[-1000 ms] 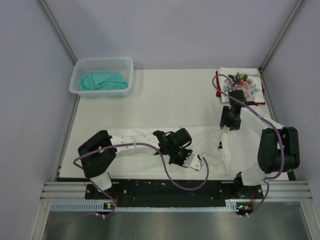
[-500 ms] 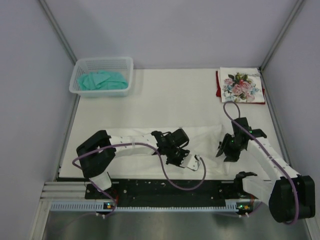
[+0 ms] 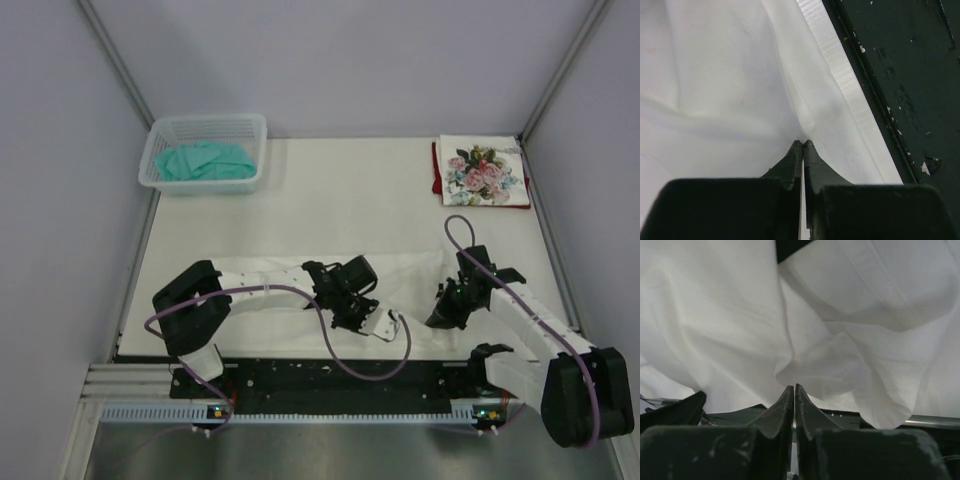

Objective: Fold and stack the t-shirts
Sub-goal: Fold the other side of the tshirt into a rectangle

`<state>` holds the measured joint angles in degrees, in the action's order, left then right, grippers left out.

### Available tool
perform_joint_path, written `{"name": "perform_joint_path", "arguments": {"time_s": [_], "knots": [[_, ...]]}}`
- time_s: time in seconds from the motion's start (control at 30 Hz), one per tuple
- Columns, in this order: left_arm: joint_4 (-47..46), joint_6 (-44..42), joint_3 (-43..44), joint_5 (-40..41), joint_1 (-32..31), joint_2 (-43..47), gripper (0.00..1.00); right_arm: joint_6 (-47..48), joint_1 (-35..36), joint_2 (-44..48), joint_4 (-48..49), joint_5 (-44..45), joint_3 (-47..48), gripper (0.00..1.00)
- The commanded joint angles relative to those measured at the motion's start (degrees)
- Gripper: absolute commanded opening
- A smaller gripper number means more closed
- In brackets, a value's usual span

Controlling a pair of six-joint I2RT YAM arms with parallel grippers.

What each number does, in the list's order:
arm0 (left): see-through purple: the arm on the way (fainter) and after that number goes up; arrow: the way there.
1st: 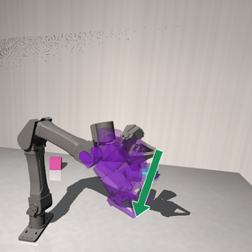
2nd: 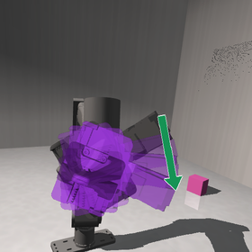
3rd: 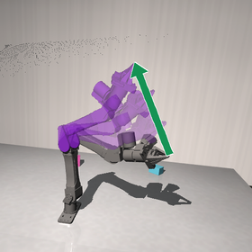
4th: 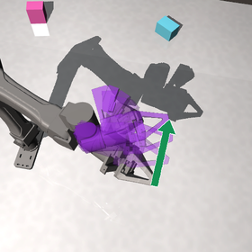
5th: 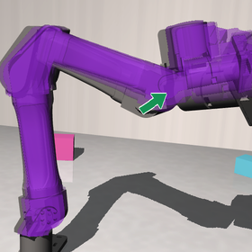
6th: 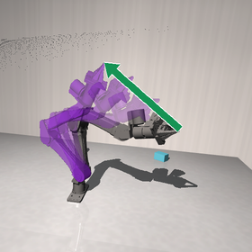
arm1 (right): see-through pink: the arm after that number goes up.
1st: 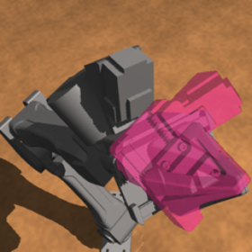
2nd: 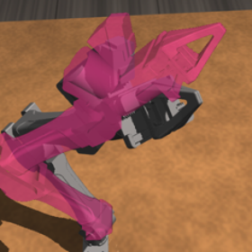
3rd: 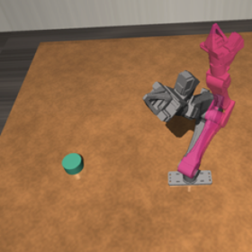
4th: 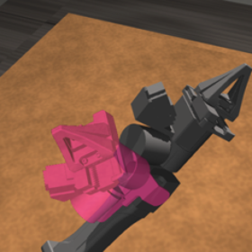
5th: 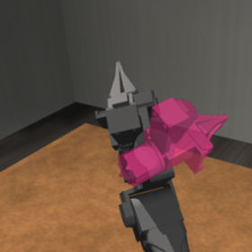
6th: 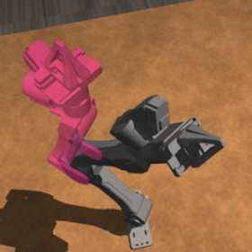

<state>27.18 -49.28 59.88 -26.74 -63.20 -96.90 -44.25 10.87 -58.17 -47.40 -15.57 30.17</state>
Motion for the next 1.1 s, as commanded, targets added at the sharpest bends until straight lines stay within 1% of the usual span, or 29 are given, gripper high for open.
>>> {"name": "perform_joint_path", "arguments": {"time_s": [0.0,0.07,0.13,0.2,0.37,0.47,0.53,0.7,0.8,0.93,1.0,1.03,1.07], "knots": [[2.61,-1.87,2.17,-2.78,1.84,3.03,0.00,-1.81,0.82,-1.60,2.85,-8.94,-3.45,0.00],[4.54,-3.62,2.52,-4.01,2.73,3.47,0.00,0.12,0.90,0.42,-3.28,-7.47,-1.44,0.00],[5.69,-4.77,2.53,-4.63,3.34,3.82,0.00,2.05,0.82,3.23,-8.91,-3.43,1.02,0.00],[5.69,-5.13,2.52,-4.99,3.61,3.48,0.00,3.03,0.90,4.21,-11.48,-0.78,1.82,0.00],[6.92,-5.04,3.84,-7.97,3.70,1.98,0.00,4.52,0.90,1.58,-11.14,-0.08,0.67,0.00],[7.54,-5.65,3.58,-10.34,3.70,1.89,0.00,4.00,0.90,2.71,-11.05,0.37,1.20,0.00],[7.36,-5.66,3.41,-9.83,3.70,1.46,0.00,2.86,0.82,3.94,-10.96,-0.24,1.29,0.00],[7.19,-5.57,3.58,-8.24,3.78,0.75,0.00,-0.30,0.99,7.89,-10.44,-4.37,0.76,0.30],[7.01,-5.39,3.93,-8.33,3.70,0.66,0.00,-2.24,3.00,9.13,-8.42,-5.08,0.68,0.41],[7.10,-5.22,4.11,-8.33,3.70,0.57,0.00,-6.54,9.24,6.85,-1.84,-6.93,-2.13,0.45],[7.01,-5.13,3.84,-8.15,3.70,0.49,0.00,-6.90,10.83,4.92,0.28,-6.40,-3.01,0.45],[7.01,-5.13,3.76,-8.06,3.70,0.57,0.00,-6.82,10.92,3.95,0.64,-6.14,-3.36,0.44],[7.01,-5.13,3.58,-7.98,3.70,0.66,0.00,-6.73,10.92,3.42,0.99,-5.70,-3.54,0.38]]}}
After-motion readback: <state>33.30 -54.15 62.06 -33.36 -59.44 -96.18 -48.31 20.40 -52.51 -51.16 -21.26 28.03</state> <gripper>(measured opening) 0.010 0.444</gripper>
